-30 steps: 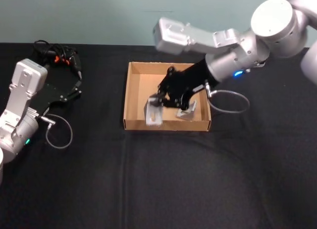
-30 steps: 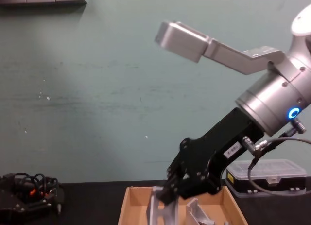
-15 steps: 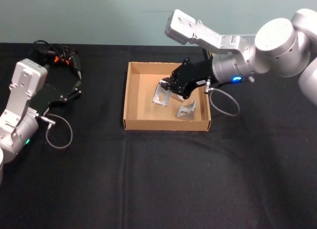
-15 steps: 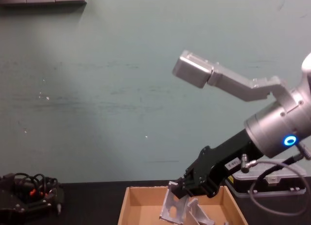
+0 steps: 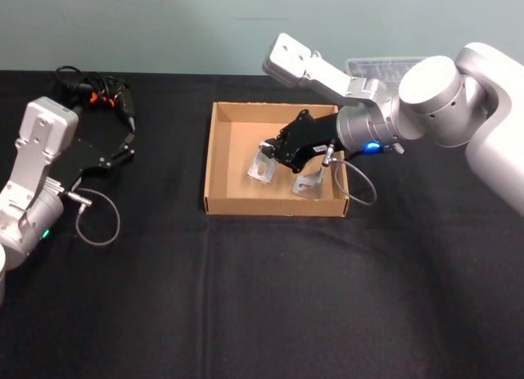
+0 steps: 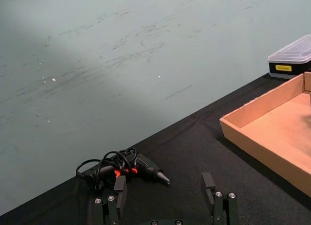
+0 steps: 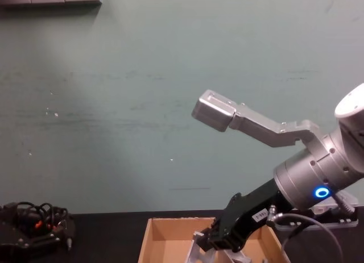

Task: Use one hand to pick up the angle iron from the table and place it into the box.

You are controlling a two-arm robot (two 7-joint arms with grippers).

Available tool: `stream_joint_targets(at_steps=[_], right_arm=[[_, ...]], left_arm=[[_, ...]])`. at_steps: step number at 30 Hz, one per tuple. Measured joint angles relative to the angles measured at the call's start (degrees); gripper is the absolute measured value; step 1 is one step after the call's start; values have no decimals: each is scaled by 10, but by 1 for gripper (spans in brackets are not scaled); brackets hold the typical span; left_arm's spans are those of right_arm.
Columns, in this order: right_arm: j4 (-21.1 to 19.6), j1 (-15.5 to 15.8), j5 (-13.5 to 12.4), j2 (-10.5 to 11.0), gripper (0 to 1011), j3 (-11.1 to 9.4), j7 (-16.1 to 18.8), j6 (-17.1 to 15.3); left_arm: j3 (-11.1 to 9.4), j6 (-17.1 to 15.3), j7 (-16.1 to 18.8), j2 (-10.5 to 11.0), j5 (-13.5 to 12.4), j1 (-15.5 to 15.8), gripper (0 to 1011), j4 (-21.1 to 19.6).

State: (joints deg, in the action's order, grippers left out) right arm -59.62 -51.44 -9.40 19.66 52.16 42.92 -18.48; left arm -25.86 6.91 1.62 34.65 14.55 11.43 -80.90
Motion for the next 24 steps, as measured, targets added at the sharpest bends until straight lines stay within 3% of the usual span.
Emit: stream_joint_targets(at_steps=[10, 19, 24], right_arm=[[16, 5, 21, -12, 81, -3, 5, -4], [25, 5, 32, -18, 353, -5, 20, -5], [12, 12, 33, -15, 510, -20, 21, -5]], left_arm=[[0, 0, 0, 0, 0, 0, 1000, 0], [0, 0, 0, 0, 0, 0, 1000, 0], [0, 0, 0, 0, 0, 0, 1000, 0]])
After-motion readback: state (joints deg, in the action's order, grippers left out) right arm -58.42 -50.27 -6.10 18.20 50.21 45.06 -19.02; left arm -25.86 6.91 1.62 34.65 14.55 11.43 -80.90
